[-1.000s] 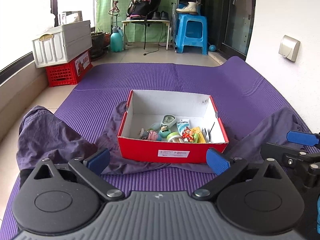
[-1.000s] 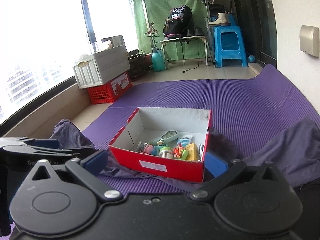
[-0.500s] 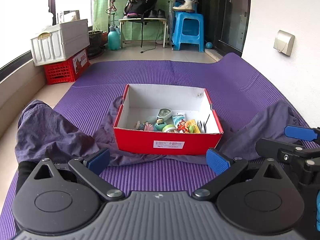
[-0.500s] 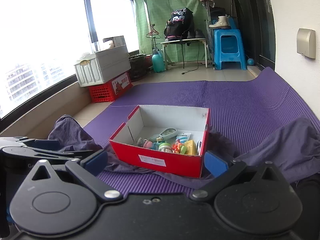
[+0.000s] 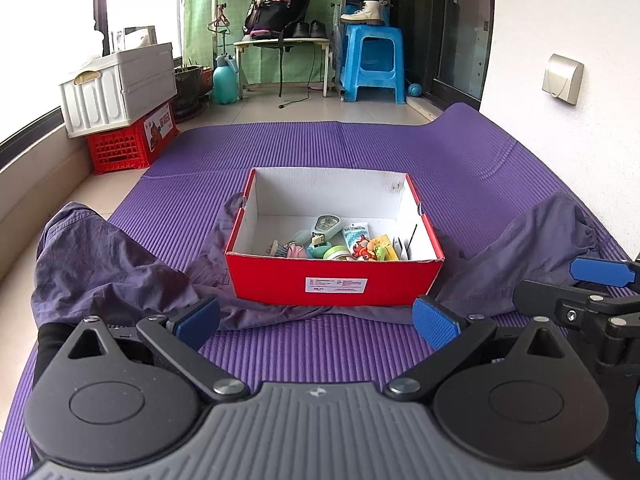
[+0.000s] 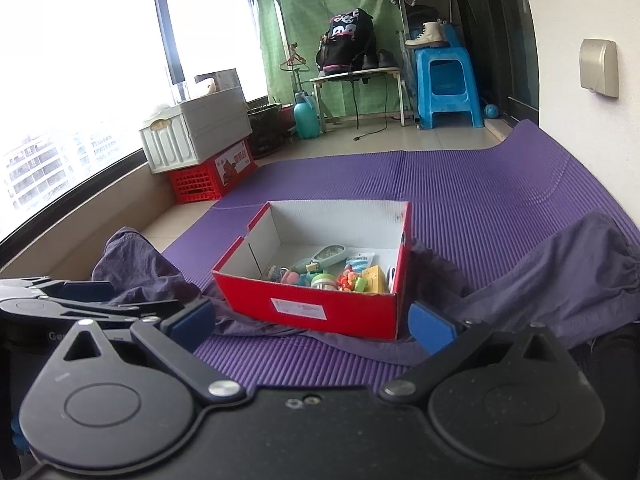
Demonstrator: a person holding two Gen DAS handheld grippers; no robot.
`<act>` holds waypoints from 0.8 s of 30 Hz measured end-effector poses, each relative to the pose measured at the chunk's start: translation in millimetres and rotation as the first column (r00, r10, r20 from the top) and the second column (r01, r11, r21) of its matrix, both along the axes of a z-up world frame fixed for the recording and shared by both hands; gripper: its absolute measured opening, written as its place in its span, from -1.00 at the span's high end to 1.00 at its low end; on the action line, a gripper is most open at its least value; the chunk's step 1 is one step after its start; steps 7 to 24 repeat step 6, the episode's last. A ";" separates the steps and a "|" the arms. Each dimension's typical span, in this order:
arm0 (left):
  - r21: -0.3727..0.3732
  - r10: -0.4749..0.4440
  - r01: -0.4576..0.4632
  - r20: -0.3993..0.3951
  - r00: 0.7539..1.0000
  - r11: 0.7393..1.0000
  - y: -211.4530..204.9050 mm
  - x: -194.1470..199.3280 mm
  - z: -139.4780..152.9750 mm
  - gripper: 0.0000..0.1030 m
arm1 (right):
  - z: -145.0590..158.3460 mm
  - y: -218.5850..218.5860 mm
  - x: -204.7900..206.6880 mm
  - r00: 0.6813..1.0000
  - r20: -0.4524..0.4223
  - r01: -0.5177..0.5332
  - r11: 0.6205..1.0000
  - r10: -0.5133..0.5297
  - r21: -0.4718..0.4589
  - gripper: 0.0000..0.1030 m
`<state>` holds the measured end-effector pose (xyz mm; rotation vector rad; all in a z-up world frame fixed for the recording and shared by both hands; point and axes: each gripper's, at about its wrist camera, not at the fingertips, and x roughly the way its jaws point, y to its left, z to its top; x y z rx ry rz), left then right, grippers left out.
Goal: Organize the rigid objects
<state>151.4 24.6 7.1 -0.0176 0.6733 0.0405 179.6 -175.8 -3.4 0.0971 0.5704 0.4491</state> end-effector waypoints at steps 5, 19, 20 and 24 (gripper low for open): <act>0.000 -0.005 0.005 -0.002 1.000 1.000 -0.7 -1.9 -0.9 -1.00 | -1.5 -1.7 -1.4 1.000 -0.007 0.001 1.000 -0.001 0.001 -1.00; -0.001 -0.009 0.009 -0.005 1.000 1.000 -0.5 -2.1 -0.9 -1.00 | -2.2 -2.1 -1.6 1.000 -0.009 0.002 1.000 -0.002 0.000 -1.00; -0.001 -0.009 0.009 -0.005 1.000 1.000 -0.5 -2.1 -0.9 -1.00 | -2.2 -2.1 -1.6 1.000 -0.009 0.002 1.000 -0.002 0.000 -1.00; -0.001 -0.009 0.009 -0.005 1.000 1.000 -0.5 -2.1 -0.9 -1.00 | -2.2 -2.1 -1.6 1.000 -0.009 0.002 1.000 -0.002 0.000 -1.00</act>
